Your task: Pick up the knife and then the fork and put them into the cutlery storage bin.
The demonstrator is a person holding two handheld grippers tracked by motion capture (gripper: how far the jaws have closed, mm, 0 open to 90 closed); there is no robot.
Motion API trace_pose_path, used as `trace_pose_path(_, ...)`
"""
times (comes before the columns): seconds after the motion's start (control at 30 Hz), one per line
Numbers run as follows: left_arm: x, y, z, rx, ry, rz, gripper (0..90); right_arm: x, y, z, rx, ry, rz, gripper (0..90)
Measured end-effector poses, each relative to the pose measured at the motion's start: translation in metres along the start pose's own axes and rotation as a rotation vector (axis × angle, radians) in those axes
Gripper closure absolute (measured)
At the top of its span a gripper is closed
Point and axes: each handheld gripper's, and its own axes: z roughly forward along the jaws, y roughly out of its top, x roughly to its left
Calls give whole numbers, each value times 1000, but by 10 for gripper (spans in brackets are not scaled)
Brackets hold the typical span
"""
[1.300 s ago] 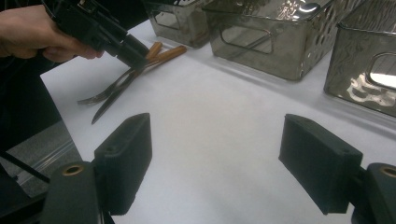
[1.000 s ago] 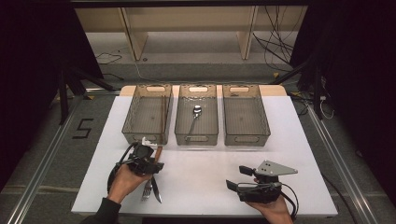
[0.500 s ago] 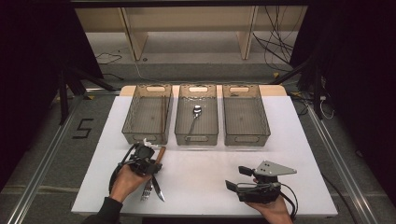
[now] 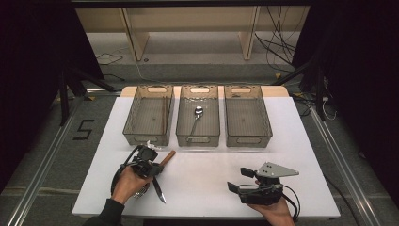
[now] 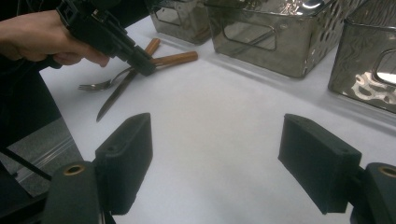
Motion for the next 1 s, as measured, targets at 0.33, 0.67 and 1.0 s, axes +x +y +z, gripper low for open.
trace_pose_path(0.33, -9, 5, -12, -25, -87, 39, 770, 0, 0, -1, -9, 3, 0, 262)
trace_pose_path(0.67, -57, 20, -20, -25, -270, 187, 770, 19, 6, 4, -21, 5, -124, 252)
trace_pose_path(1.0, -96, 31, -19, 13, -388, 301, 769, 55, 3, 19, 22, -74, -455, 259)
